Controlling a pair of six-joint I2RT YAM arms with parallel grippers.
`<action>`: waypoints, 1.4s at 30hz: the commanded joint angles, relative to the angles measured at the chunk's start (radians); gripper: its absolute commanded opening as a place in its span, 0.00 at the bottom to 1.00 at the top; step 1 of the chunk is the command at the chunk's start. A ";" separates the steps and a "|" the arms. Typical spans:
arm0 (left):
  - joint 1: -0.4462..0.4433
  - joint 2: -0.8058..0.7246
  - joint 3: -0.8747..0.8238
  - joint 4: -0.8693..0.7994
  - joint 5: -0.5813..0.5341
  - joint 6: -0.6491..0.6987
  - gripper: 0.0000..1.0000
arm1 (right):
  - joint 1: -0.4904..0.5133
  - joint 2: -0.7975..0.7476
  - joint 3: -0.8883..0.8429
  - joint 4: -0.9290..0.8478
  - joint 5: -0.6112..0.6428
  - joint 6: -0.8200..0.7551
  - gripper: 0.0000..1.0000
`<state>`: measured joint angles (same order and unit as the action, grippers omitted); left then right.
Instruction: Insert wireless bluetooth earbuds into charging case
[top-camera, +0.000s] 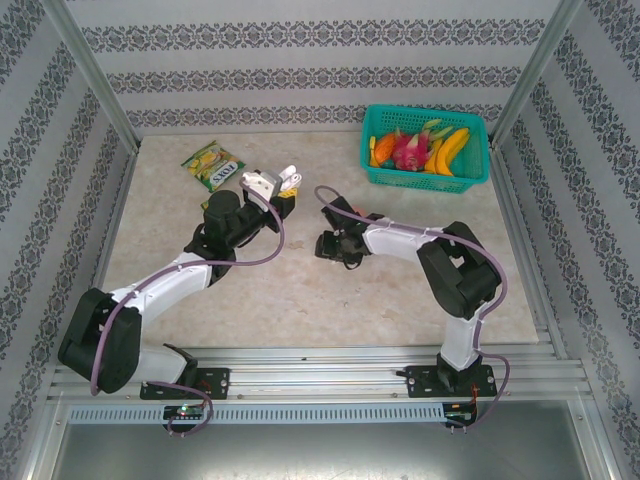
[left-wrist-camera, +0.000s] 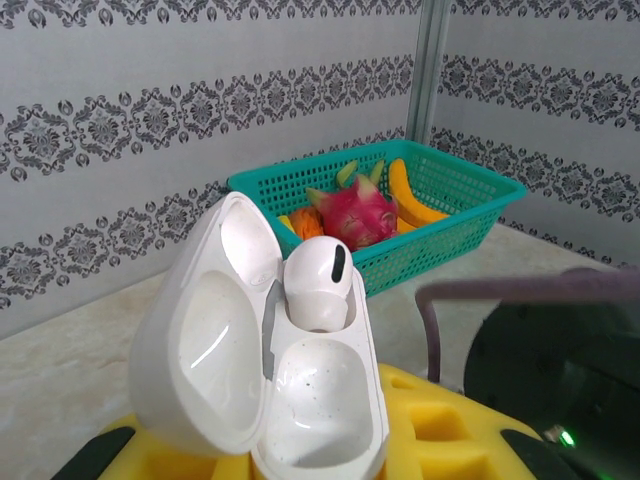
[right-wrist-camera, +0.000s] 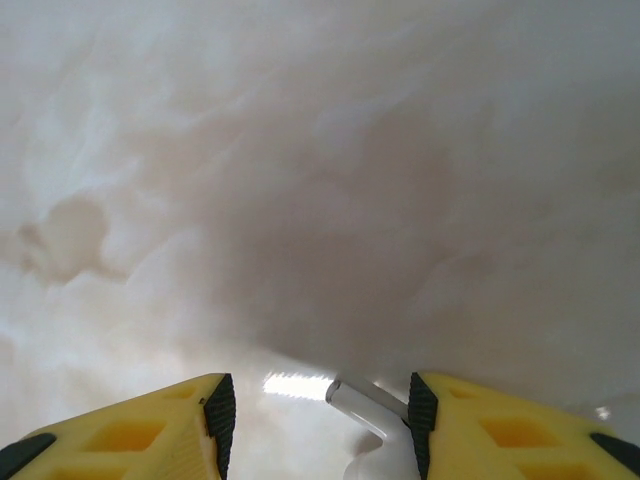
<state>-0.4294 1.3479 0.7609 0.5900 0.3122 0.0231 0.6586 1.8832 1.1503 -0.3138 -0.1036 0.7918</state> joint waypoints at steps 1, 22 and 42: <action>0.019 -0.037 -0.010 0.016 0.000 0.016 0.00 | 0.048 -0.056 -0.026 -0.029 -0.054 0.031 0.52; 0.067 -0.066 -0.012 0.009 0.003 0.021 0.00 | 0.166 -0.122 -0.084 -0.029 -0.007 0.036 0.52; 0.076 -0.074 -0.017 0.008 0.012 0.011 0.00 | 0.100 -0.050 -0.095 -0.008 0.050 0.029 0.52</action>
<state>-0.3645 1.2926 0.7479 0.5873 0.3130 0.0265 0.7910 1.8420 1.0866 -0.3084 -0.1139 0.8322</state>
